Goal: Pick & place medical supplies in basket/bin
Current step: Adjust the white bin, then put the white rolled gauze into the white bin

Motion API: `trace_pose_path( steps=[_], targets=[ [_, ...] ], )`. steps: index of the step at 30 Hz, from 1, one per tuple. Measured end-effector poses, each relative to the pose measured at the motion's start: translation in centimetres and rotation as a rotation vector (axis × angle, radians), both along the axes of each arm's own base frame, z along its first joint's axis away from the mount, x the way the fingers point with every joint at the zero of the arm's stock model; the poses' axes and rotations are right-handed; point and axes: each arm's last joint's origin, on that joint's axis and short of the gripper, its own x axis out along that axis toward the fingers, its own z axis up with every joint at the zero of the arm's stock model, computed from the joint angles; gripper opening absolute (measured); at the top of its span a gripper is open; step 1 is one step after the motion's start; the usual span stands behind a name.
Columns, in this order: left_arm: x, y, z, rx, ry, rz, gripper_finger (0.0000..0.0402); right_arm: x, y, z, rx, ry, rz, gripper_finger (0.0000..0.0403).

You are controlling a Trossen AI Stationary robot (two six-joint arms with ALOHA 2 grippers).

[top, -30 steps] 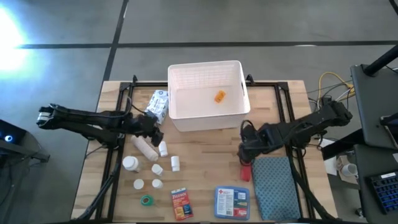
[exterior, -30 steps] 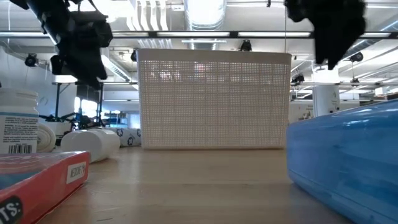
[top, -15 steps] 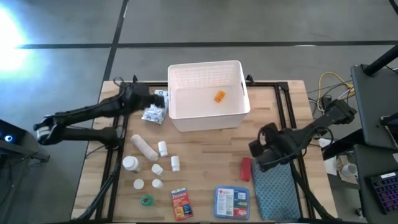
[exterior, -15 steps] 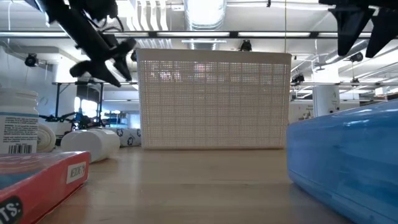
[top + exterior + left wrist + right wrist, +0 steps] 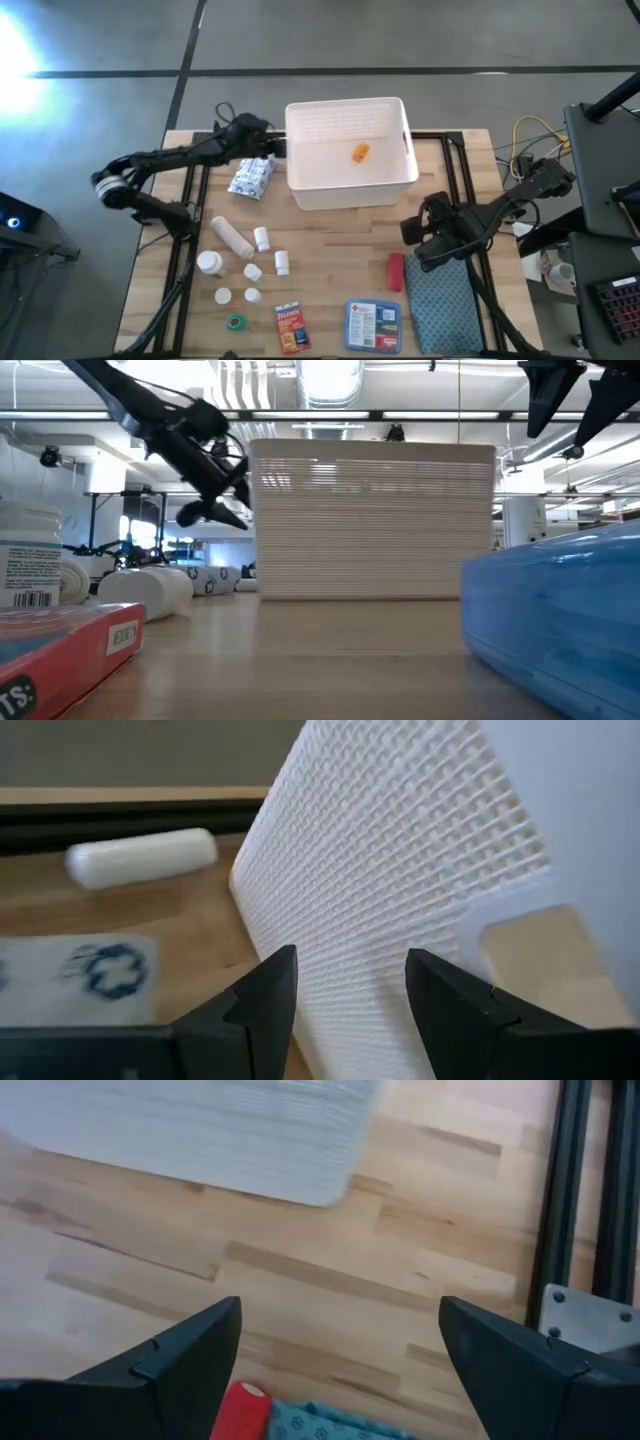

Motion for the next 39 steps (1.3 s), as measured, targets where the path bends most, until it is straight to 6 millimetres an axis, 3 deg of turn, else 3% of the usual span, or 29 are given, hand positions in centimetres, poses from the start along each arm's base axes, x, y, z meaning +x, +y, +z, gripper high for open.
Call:
trace_pose_path(
  steps=[7, 11, 17, 21, 30, 39],
  targets=[
    [3.0, 3.4, 1.8, 0.146, 0.167, -0.144, 0.0169, 0.5, 0.3, 0.3, 0.006, -0.006, 0.086, 0.0327],
    [3.4, 4.5, 3.1, 0.337, 0.425, -0.392, 0.0169, 1.0, 0.8, 0.5, -0.002, 0.017, 0.244, 0.0327],
    [3.3, 4.9, 1.9, 0.504, 0.702, -0.765, 0.0169, 1.1, 1.1, 0.3, 0.032, 0.109, 0.377, 0.0327],
    [3.2, 5.9, 0.2, 0.466, 0.73, -0.773, 0.0169, 1.0, 1.3, 0.2, 0.135, 0.09, 0.289, 0.0327],
    [3.1, 10.1, -3.5, 0.377, 0.779, -0.75, 0.0169, 1.0, 1.3, 0.2, 0.16, 0.015, 0.143, 0.0327],
    [4.6, 13.7, -3.7, 0.311, 0.794, -0.756, 0.0169, 1.1, 1.3, 0.2, 0.169, -0.036, 0.072, 0.0327]
  ],
)
